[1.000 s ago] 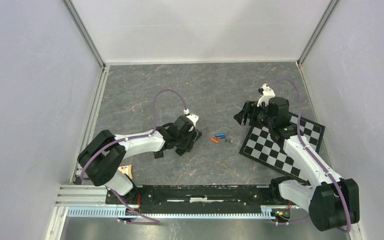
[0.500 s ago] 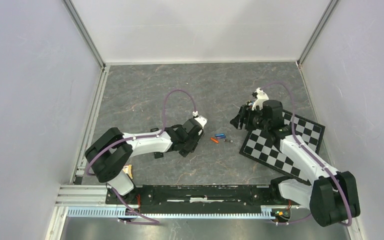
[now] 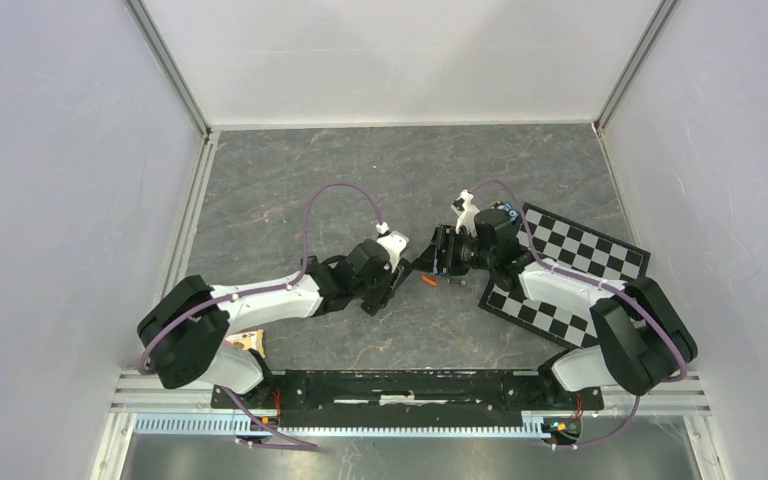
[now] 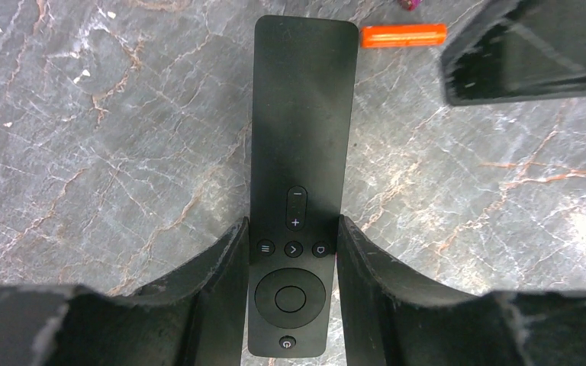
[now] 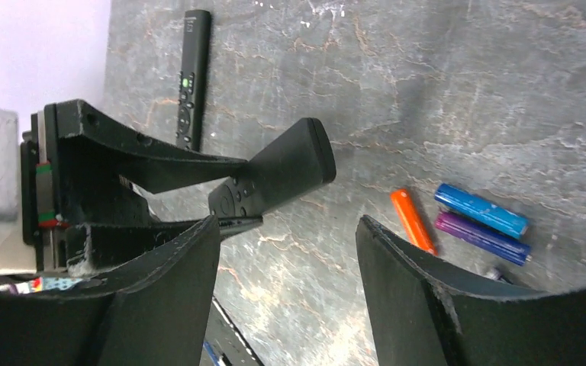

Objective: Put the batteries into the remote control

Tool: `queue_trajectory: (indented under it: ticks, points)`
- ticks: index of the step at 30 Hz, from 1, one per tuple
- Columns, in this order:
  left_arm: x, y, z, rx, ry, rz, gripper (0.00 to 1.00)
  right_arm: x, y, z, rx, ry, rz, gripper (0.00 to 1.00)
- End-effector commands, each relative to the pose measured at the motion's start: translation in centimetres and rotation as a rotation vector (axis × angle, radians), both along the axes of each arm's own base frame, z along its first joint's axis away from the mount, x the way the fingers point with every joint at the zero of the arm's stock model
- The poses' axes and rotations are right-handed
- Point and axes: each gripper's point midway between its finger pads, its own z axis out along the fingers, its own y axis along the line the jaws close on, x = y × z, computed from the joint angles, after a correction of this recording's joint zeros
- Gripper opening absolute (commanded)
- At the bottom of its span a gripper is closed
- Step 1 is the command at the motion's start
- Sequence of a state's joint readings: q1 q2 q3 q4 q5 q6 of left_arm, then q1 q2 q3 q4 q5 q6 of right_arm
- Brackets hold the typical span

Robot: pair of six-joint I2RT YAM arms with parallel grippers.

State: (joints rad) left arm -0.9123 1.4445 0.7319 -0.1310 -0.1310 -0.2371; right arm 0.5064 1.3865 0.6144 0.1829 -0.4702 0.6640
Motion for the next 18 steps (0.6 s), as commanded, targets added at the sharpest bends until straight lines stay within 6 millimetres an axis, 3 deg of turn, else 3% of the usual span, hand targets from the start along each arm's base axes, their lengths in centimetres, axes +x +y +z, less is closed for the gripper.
queue_trajectory:
  ticks: [1, 8, 18]
  points:
    - [0.6, -1.6, 2.7, -0.103, -0.093, -0.053, 0.27, 0.3, 1.8, 1.4, 0.129, 0.030, -0.016, 0.71]
    - [0.6, -1.9, 4.8, -0.170, -0.159, -0.086, 0.25, -0.4, 3.4, 0.9, 0.234, 0.092, -0.031, 0.64]
    - [0.0, -1.9, 6.1, -0.216, -0.201, -0.130, 0.26, 0.4, 4.7, 3.6, 0.383, 0.050, -0.087, 0.43]
